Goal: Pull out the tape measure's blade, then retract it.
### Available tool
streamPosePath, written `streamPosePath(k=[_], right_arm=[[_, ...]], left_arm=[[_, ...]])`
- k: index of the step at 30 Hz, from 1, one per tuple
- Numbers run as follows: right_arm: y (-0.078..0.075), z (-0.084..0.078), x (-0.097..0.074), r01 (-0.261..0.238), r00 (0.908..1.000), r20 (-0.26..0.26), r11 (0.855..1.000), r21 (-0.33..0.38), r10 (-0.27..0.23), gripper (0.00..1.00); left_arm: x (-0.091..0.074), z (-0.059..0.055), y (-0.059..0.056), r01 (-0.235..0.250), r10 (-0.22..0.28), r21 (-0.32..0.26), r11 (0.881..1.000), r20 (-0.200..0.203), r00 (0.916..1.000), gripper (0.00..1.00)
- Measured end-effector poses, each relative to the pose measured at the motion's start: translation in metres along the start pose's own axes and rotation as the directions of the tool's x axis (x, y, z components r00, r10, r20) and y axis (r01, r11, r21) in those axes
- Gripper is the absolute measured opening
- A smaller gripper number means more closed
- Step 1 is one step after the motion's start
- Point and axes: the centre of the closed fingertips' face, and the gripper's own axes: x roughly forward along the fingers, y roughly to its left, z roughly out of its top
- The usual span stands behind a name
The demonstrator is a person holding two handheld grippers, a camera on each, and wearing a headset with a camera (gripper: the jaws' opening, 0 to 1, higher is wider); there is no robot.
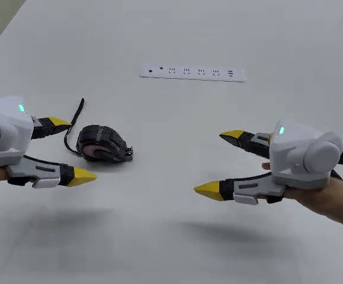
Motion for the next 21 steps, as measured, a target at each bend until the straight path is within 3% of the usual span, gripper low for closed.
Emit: streamPosePath(k=[9,21], right_arm=[[-0.003,0.006,0.026,-0.062,0.9981,-0.011,0.997,-0.052,0.061,0.69],[-0.006,0.010,0.054,-0.123,0.9923,-0.030,0.988,-0.092,0.120,0.62]], left_arm=[[0.014,-0.004,0.016,0.047,-0.044,0.055,0.997,-0.060,0.9972,0.61],[0.027,-0.011,0.022,0.118,-0.100,0.130,0.985,-0.137,0.9855,0.53]])
